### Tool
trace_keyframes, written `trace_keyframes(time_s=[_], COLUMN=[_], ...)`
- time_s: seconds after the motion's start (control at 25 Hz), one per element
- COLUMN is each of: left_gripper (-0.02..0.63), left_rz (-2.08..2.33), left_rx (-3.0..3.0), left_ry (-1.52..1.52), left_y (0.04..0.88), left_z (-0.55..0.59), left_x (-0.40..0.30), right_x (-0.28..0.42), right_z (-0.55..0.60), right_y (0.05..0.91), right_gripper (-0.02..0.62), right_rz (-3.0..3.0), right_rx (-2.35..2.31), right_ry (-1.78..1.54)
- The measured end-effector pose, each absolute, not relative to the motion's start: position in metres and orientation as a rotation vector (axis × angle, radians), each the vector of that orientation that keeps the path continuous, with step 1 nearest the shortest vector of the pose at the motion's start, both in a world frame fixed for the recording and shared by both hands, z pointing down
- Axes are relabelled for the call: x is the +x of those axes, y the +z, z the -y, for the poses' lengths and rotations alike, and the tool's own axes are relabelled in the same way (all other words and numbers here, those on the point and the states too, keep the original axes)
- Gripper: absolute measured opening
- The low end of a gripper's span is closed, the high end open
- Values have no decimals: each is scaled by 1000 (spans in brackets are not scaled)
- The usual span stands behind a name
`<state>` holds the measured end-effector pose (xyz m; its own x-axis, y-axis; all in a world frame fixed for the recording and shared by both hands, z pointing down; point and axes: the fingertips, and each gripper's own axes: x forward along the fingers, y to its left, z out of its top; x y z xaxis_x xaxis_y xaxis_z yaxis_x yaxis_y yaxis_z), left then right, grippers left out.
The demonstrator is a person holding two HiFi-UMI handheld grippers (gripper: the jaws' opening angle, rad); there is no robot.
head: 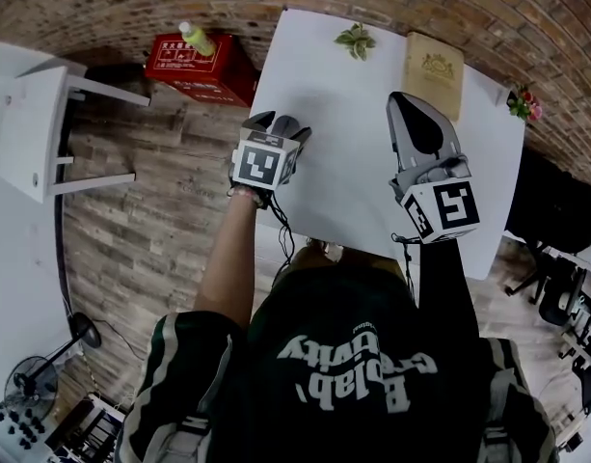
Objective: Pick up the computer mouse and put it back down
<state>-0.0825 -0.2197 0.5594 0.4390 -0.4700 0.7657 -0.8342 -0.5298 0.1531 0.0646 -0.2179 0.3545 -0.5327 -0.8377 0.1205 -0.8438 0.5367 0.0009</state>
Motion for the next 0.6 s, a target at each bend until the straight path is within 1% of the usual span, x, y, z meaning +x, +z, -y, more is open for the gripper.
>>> trace_keyframes(time_s=[0.16, 0.48, 0.6], left_gripper=[339, 342, 359], left_rz=[1094, 1096, 1076], left_rx=[2099, 1972, 1951], left_ry=[1000, 1049, 1086], left_y=[586, 624, 638], left_z=[224, 223, 218], left_x=[-91, -105, -107], right_x=[70, 71, 70], right_z=[222, 230, 231], right_y=[365, 379, 382], right_gripper=[14, 14, 14], right_rz=[2652, 2657, 2657], right_rx=[1452, 1428, 1410], right_ry=[120, 162, 159])
